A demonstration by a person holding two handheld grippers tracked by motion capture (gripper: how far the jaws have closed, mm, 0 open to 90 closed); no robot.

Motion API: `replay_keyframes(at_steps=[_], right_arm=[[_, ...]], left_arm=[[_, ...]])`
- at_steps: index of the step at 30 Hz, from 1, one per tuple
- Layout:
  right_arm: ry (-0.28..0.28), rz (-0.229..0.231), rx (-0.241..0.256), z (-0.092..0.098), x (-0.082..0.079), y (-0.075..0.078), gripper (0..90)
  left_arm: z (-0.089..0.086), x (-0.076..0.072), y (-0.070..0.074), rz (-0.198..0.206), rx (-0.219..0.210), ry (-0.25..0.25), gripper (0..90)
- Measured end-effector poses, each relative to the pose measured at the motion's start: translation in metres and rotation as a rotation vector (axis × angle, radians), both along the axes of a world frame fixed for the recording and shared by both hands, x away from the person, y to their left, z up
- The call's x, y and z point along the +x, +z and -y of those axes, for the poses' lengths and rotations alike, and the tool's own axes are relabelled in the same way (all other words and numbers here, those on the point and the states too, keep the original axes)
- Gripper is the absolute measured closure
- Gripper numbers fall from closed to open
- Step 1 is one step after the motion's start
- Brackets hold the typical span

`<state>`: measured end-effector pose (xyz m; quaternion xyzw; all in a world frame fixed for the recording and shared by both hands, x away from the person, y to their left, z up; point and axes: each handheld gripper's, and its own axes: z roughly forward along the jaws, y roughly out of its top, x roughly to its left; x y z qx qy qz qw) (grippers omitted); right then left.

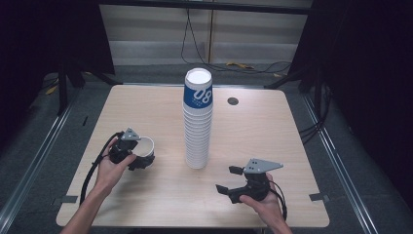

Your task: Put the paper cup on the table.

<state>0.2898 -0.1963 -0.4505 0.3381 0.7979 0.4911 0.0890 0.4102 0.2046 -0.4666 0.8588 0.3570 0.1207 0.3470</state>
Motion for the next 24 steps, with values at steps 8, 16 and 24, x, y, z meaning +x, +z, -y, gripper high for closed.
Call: replay_keyframes(at_steps=[8, 16, 24], right_arm=[[-0.003, 0.002, 0.001, 0.001, 0.0, 0.0, 16.8], [-0.009, 0.004, 0.004, 0.001, 0.001, 0.0, 16.8], [-0.014, -0.001, 0.003, 0.002, 0.001, -0.001, 16.7]], left_arm=[[-0.006, -0.005, -0.002, -0.021, -0.001, 0.022, 16.1], [-0.012, -0.01, -0.002, -0.052, -0.062, 0.02, 15.9], [-0.021, -0.018, 0.001, -0.025, -0.102, 0.056, 16.2]])
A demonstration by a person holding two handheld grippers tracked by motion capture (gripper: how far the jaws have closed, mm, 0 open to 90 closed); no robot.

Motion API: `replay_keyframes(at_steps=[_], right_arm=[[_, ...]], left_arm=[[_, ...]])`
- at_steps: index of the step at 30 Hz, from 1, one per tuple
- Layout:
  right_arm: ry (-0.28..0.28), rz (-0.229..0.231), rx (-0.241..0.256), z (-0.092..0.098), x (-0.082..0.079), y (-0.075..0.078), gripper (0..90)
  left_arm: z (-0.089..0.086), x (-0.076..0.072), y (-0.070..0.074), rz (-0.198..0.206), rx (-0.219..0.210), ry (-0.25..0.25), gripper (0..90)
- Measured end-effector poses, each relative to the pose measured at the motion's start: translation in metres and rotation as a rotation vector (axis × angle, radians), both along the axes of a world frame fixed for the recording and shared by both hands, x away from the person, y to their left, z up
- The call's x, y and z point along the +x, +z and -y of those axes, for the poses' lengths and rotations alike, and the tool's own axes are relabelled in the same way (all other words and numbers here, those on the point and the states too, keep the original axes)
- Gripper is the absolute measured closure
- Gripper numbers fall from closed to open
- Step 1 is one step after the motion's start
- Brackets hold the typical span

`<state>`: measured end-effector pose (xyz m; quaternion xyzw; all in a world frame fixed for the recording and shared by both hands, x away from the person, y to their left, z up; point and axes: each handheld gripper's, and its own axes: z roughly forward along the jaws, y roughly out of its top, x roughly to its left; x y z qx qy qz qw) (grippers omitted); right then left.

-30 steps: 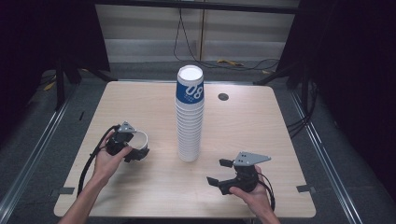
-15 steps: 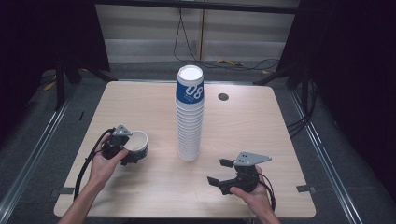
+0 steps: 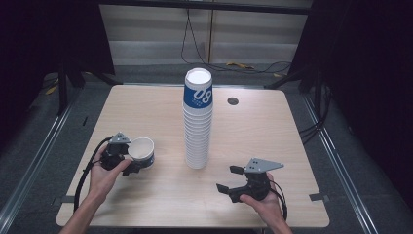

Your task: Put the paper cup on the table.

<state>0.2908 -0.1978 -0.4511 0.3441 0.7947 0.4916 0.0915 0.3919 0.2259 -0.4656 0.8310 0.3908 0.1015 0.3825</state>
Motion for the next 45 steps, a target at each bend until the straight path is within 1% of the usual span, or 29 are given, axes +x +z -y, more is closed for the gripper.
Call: replay_keyframes(at_steps=[1, 2, 3, 6, 8, 9, 11, 13, 14, 15, 16, 17, 18, 20, 22, 24, 26, 27, 29, 32, 34, 36, 37, 39, 40, 43, 45], right_arm=[[-0.002, 0.0, -0.002, 0.0, 0.0, 0.0, 16.7], [-0.002, 0.002, -0.001, 0.0, 0.0, 0.0, 16.7], [-0.003, 0.002, 0.0, 0.001, 0.0, 0.0, 16.7], [-0.006, 0.002, 0.001, 0.001, 0.0, 0.0, 16.7], [-0.008, 0.005, 0.001, 0.001, 0.0, 0.0, 16.7], [-0.009, 0.005, 0.003, 0.001, 0.0, 0.0, 16.7], [-0.013, 0.004, 0.003, 0.002, 0.0, 0.001, 16.7], [-0.017, 0.005, 0.004, 0.003, 0.0, 0.001, 16.7], [-0.019, 0.005, 0.003, 0.003, 0.0, 0.001, 16.7], [-0.023, 0.008, 0.004, 0.003, 0.0, 0.001, 16.7], [-0.026, 0.004, 0.006, 0.004, -0.001, 0.001, 16.7], [-0.025, 0.007, 0.006, 0.004, -0.001, 0.001, 16.7], [-0.027, 0.009, 0.004, 0.005, -0.001, 0.001, 16.7], [-0.033, 0.007, 0.004, 0.005, -0.001, 0.001, 16.7], [-0.04, 0.006, 0.006, 0.006, -0.001, 0.001, 16.8], [-0.046, 0.008, 0.008, 0.007, -0.001, 0.001, 16.8], [-0.049, 0.012, 0.007, 0.008, -0.002, 0.002, 16.9], [-0.054, 0.014, 0.006, 0.008, -0.002, 0.002, 16.9], [-0.066, 0.019, 0.008, 0.009, -0.002, 0.002, 16.9], [-0.075, 0.023, 0.004, 0.01, -0.003, 0.002, 17.1], [-0.076, 0.028, 0.004, 0.01, -0.003, 0.002, 17.4], [-0.078, 0.029, 0.002, 0.01, -0.003, 0.001, 17.8], [-0.082, 0.037, 0.002, 0.01, -0.004, 0.001, 18.3], [-0.083, 0.034, 0.008, 0.009, -0.005, 0.002, 18.0], [-0.082, 0.039, 0.005, 0.009, -0.005, 0.002, 18.0], [-0.086, 0.035, 0.004, 0.008, -0.005, 0.001, 18.0], [-0.088, 0.035, 0.005, 0.008, -0.006, 0.0, 18.0]], left_arm=[[-0.001, -0.001, 0.0, 0.004, -0.006, 0.001, 16.2], [-0.002, -0.002, 0.001, 0.006, -0.02, 0.002, 16.2], [-0.003, -0.003, 0.0, 0.007, -0.017, -0.006, 16.2], [-0.005, -0.005, -0.001, 0.017, 0.019, -0.012, 16.2], [-0.007, -0.006, -0.001, 0.032, 0.014, 0.001, 16.5], [-0.008, -0.008, -0.001, 0.039, 0.002, 0.004, 16.5], [-0.01, -0.011, -0.001, 0.039, -0.002, -0.002, 16.6], [-0.012, -0.013, -0.003, 0.046, -0.015, 0.012, 17.7], [-0.013, -0.015, -0.004, 0.057, -0.016, 0.013, 17.8], [-0.013, -0.016, -0.005, 0.056, -0.018, 0.01, 17.8], [-0.014, -0.017, -0.004, 0.055, -0.005, 0.002, 17.9], [-0.013, -0.019, -0.004, 0.063, 0.001, -0.003, 17.9], [-0.013, -0.021, -0.004, 0.066, -0.003, -0.005, 17.9], [-0.012, -0.026, -0.001, 0.089, -0.013, -0.01, 18.0], [-0.011, -0.03, 0.0, 0.094, -0.019, -0.018, 18.0], [-0.01, -0.036, 0.0, 0.103, -0.046, -0.009, 18.1], [-0.012, -0.04, -0.002, 0.075, -0.107, -0.006, 18.1], [-0.012, -0.042, -0.003, 0.073, -0.115, -0.006, 18.1], [-0.012, -0.047, -0.003, 0.1, -0.097, -0.01, 18.1], [-0.011, -0.055, -0.003, 0.131, -0.101, -0.032, 18.0], [-0.011, -0.061, -0.003, 0.135, -0.116, -0.034, 18.0], [-0.012, -0.069, -0.003, 0.152, -0.134, -0.03, 18.0], [-0.012, -0.073, -0.003, 0.154, -0.134, -0.03, 18.1], [-0.012, -0.08, -0.003, 0.138, -0.143, -0.005, 18.4], [-0.012, -0.083, -0.004, 0.137, -0.158, -0.011, 18.5], [-0.007, -0.091, -0.005, 0.146, -0.167, -0.016, 18.5], [-0.005, -0.095, -0.006, 0.137, -0.193, -0.011, 18.5]])
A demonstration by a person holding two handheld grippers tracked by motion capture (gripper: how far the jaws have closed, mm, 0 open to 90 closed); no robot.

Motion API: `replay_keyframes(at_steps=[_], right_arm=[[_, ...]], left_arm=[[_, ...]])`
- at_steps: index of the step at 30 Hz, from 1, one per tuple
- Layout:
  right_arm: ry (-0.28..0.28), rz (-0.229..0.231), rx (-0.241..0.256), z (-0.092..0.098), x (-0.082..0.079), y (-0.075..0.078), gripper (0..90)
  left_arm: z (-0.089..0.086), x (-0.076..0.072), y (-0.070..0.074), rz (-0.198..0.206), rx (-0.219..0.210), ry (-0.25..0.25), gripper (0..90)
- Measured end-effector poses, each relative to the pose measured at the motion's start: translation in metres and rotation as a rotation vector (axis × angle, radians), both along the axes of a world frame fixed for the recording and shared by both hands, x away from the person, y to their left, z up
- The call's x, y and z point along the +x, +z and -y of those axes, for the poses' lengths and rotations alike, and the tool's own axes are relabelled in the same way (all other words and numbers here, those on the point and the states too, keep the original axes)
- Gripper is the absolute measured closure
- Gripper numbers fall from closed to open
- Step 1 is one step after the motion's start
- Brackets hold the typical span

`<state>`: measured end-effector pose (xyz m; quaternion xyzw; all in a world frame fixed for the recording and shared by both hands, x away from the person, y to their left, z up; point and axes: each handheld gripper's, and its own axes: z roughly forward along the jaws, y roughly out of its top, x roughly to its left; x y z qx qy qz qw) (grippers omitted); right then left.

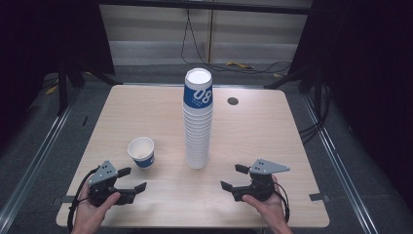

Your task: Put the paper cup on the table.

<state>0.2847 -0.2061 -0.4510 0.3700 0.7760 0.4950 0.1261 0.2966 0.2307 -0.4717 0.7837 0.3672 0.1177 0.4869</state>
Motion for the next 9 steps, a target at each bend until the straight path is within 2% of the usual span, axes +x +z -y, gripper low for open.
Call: replay_keyframes(at_steps=[4, 9], right_arm=[[-0.003, 0.004, -0.002, 0.0, -0.001, 0.0, 18.0], [-0.006, 0.004, -0.006, 0.001, -0.001, -0.002, 18.0]], left_arm=[[0.005, -0.003, -0.005, -0.008, -0.022, -0.015, 18.4], [0.004, -0.003, -0.013, -0.045, -0.062, -0.021, 16.5]])
